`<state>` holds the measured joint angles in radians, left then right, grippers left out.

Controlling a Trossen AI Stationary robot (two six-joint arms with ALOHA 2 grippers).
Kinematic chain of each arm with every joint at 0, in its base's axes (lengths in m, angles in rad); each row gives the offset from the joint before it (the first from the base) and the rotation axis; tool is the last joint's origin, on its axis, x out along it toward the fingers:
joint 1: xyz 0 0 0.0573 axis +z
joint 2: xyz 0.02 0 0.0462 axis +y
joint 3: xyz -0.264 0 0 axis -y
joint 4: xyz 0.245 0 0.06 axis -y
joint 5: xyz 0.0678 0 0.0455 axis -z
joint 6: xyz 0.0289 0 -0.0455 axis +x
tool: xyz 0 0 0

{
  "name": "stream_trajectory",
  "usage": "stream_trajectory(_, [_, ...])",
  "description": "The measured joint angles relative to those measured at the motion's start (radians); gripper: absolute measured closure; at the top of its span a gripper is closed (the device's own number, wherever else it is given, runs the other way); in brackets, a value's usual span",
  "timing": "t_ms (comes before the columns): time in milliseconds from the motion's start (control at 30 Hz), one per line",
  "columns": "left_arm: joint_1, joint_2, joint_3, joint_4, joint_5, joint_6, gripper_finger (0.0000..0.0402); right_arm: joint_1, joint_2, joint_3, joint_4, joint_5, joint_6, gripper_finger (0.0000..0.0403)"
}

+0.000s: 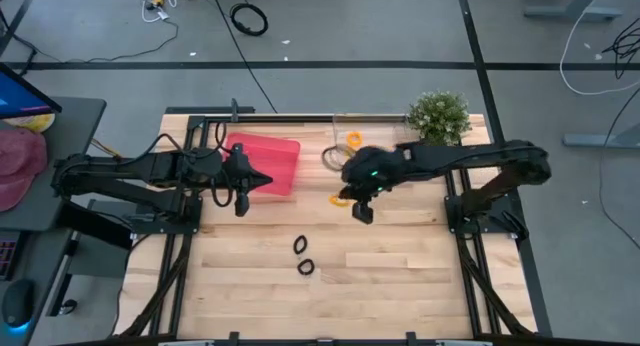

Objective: Sort spring keychains
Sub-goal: Put the yellow spring keychain into the transparent bin

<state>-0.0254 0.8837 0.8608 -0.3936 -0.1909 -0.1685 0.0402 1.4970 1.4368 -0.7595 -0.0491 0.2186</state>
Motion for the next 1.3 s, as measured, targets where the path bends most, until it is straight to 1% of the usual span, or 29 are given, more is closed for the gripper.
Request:
stream_trajectory(67, [0.000, 0.000, 0.000, 0.030, 0.000, 0.012, 0.0395, 0.001, -0.049, 0.000, 0.077, -0.030, -0.020, 0.0399])
stream_trajectory(167, [0.001, 0.000, 0.000, 0.093, 0.000, 0.031, 0.0395, 0.003, -0.105, 0.001, 0.234, -0.037, -0.041, 0.0399])
stream_trajectory(300, [0.006, 0.000, 0.000, 0.183, 0.000, 0.049, 0.0395, 0.001, -0.129, 0.002, 0.425, -0.037, -0.045, 0.0398])
stream_trajectory(367, [0.008, 0.000, 0.000, 0.225, 0.000, 0.050, 0.0395, 0.000, -0.131, 0.002, 0.482, -0.037, -0.057, 0.0398])
stream_trajectory(433, [0.012, 0.000, 0.000, 0.261, 0.000, 0.054, 0.0395, 0.000, -0.132, 0.002, 0.499, -0.037, -0.071, 0.0398])
stream_trajectory(600, [0.012, 0.000, 0.000, 0.310, 0.004, 0.055, 0.0395, 0.002, -0.144, 0.001, 0.485, -0.037, -0.088, 0.0399])
stream_trajectory(700, [0.011, 0.000, 0.000, 0.339, 0.007, 0.048, 0.0395, 0.004, -0.173, 0.001, 0.452, -0.033, -0.096, 0.0399])
stream_trajectory(1133, [0.011, 0.003, 0.000, 0.475, 0.012, 0.058, 0.0395, 0.017, -0.370, 0.001, 0.188, 0.127, -0.107, 0.0401])
stream_trajectory(1233, [0.011, 0.019, -0.001, 0.506, 0.014, 0.060, 0.0395, 0.022, -0.419, 0.001, 0.130, 0.161, -0.107, 0.0401])
stream_trajectory(1300, [0.011, 0.047, 0.002, 0.561, 0.041, 0.060, 0.0395, 0.023, -0.451, 0.001, 0.100, 0.179, -0.100, 0.0401])
